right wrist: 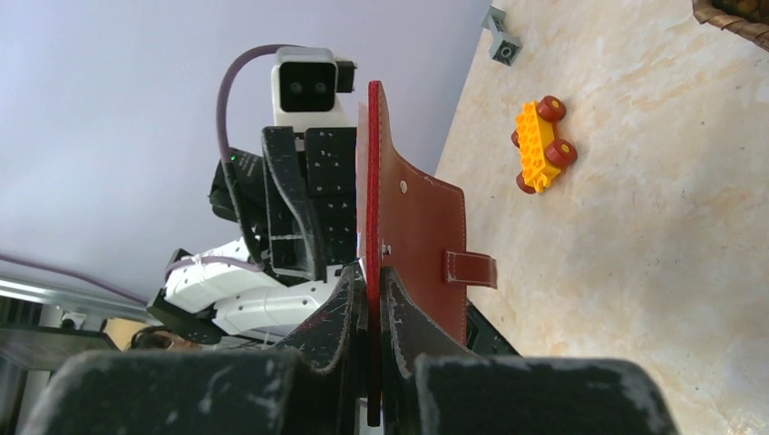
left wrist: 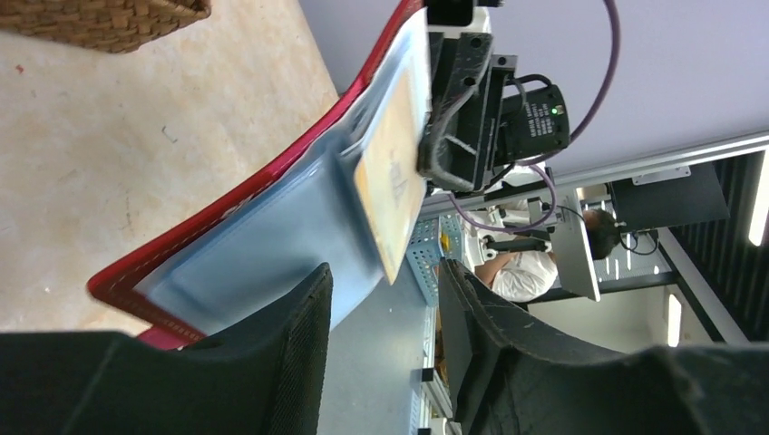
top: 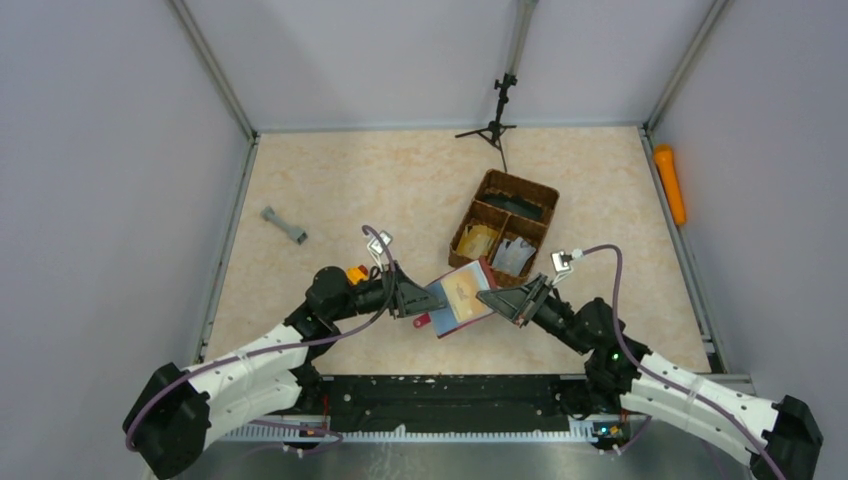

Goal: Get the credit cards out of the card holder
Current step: Remove the credit card from the card holder.

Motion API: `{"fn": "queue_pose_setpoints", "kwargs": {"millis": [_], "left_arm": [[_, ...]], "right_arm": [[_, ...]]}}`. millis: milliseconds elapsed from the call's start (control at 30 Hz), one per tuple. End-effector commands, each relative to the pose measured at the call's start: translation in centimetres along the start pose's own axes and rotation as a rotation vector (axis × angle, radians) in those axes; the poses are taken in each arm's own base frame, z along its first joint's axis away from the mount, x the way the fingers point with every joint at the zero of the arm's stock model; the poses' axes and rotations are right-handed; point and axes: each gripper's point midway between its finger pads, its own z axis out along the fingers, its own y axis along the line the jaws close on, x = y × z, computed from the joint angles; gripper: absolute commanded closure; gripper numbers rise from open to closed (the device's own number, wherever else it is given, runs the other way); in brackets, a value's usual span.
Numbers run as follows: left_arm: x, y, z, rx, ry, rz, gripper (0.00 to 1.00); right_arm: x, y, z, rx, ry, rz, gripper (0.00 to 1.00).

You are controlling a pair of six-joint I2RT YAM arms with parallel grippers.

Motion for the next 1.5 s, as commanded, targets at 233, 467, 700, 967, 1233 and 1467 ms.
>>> {"fn": "queue_pose_setpoints", "kwargs": {"millis": [233, 467, 700, 967, 1233, 1467], "left_arm": [[-1.3, -2.7, 0.2, 0.110, -0.059, 0.049, 0.56], [-1.2, -2.7, 0.3, 0.118, -0.053, 0.039, 0.58], [-1.3, -1.5, 0.4, 0.044, -0.054, 0.044, 0.59], [-1.1, -1.0, 0.6, 0.014, -0.041, 0.043, 0.58], [-1.1, -3.3, 0.6, 0.124, -0.028, 0.043, 0.60], [-1.3, -4.6, 0.3, 0.169, -0.035, 0.051, 0.71]], "right_arm": [[-0.2, 3.0, 0.6, -0.112, 0.007, 0.006, 1.00], [0.0, 3.2, 0.6, -0.121, 0.017, 0.007, 1.00], [-0.2, 3.0, 0.5, -0.112, 0.010, -0.007, 1.00], [-0.5, 3.2, 0.3, -0.110, -0.004, -0.014, 1.00], [-0.3, 3.1, 0.5, -0.105, 0.010, -0.020, 1.00], [0.1, 2.5, 0.7, -0.088, 0.026, -0.037, 1.00]]}}
